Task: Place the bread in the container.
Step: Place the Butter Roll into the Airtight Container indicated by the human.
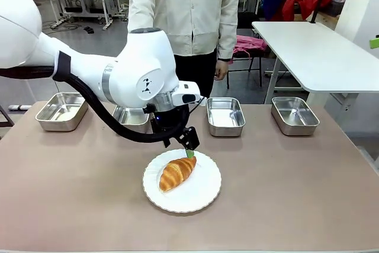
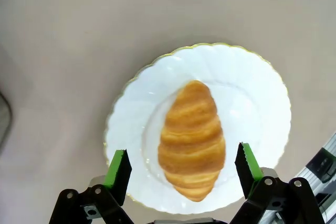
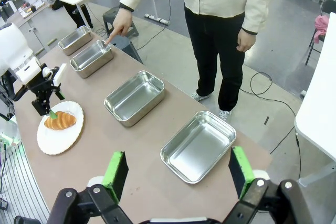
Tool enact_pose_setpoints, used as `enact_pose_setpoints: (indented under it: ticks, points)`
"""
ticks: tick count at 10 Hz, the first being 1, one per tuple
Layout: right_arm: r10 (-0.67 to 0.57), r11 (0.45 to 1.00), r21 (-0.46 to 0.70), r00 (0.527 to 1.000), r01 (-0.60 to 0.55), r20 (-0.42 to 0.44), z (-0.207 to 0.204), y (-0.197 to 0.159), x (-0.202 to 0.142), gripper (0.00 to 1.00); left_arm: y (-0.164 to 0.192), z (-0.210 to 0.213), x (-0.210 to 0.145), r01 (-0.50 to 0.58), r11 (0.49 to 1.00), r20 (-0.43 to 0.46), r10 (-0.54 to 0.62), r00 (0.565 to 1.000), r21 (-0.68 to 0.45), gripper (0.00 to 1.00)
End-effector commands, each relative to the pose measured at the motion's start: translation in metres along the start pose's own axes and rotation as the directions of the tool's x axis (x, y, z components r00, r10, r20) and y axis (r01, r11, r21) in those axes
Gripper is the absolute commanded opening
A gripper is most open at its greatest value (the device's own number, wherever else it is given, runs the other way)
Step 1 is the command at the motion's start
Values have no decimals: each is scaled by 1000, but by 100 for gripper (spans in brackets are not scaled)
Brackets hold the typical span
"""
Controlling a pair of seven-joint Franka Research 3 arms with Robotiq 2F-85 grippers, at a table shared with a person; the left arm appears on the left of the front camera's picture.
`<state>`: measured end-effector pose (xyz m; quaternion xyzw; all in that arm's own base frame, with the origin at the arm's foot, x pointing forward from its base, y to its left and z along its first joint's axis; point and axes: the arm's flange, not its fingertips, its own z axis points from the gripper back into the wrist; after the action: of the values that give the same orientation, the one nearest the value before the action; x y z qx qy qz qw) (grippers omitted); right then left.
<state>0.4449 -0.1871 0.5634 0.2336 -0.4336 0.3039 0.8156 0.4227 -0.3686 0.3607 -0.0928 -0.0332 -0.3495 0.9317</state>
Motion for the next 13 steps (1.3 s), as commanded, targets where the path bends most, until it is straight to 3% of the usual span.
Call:
enact_pose_setpoints:
  ticks: [1, 6, 13]
  points:
    - [4, 1000, 5, 1000, -4, 8, 1, 1, 1, 100, -10, -4, -11, -22, 999, -21, 23, 1000, 33, 100]
    - [4, 1000, 5, 1000, -4, 8, 1, 1, 1, 100, -20, -20, -33, -50, 998, -19, 51, 999, 41, 100]
    - [4, 1000, 5, 1000, -4, 8, 1, 1, 1, 100, -21, -56, -28, 8, 995, -48, -4, 999, 99, 100]
